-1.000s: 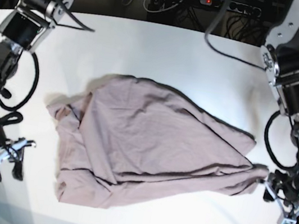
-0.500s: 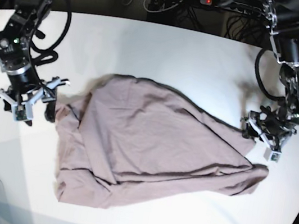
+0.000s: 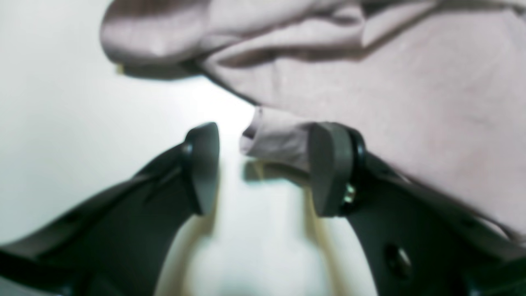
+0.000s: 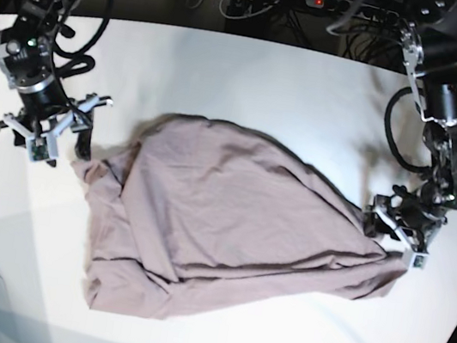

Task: Layout the t-shirt on the table in an organized manner, then fold the t-shirt properly
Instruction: 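Release the shirt and move both grippers to its edges, then grasp the shirt edges with both grippers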

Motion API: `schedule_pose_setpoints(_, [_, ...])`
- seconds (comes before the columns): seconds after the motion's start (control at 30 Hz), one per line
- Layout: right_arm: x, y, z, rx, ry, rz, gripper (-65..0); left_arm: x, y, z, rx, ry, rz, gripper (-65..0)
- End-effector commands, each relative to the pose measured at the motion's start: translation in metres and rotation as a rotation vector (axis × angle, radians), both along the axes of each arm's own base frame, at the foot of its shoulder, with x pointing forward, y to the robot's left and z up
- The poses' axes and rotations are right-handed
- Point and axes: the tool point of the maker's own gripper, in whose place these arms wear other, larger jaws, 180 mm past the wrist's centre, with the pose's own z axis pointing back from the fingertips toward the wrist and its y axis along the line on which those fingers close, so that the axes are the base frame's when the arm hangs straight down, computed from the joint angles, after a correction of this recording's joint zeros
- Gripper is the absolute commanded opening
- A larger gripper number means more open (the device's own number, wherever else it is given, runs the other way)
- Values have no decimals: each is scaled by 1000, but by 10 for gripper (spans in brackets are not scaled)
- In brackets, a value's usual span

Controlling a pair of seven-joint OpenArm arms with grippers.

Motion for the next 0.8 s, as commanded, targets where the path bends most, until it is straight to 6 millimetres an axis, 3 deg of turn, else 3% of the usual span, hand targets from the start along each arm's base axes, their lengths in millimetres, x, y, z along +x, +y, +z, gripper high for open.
schedule_pose_setpoints(0.0, [7,-1,16,5,-60,5,-295,17,4,17,-8,-52,7,-309])
schedule_pose_setpoints(0.17, [2,0,10,7,-42,4,-295,16,-1,0,-44,-2,10,-325])
schedule_pose_setpoints(0.27, [0,0,8,8,-36,4,-295,20,-2,3,-51,-27,14,-473])
schedule_pose_setpoints(0.33, [0,-1,7,6,-33,4,-295,23,-3,6,-54,-55,18,-623])
schedule_pose_setpoints(0.37, [-1,-1,7,6,-32,4,-295,23,-7,6,-61,-58,15,-650])
schedule_pose_setpoints(0.5, [-1,-1,7,7,-31,3,-295,24,-9,14,-60,-69,5,-650])
schedule_pose_setpoints(0.77, [0,-2,-12,28,16,-3,-292,-19,-13,61,-13,-165,-39,-648])
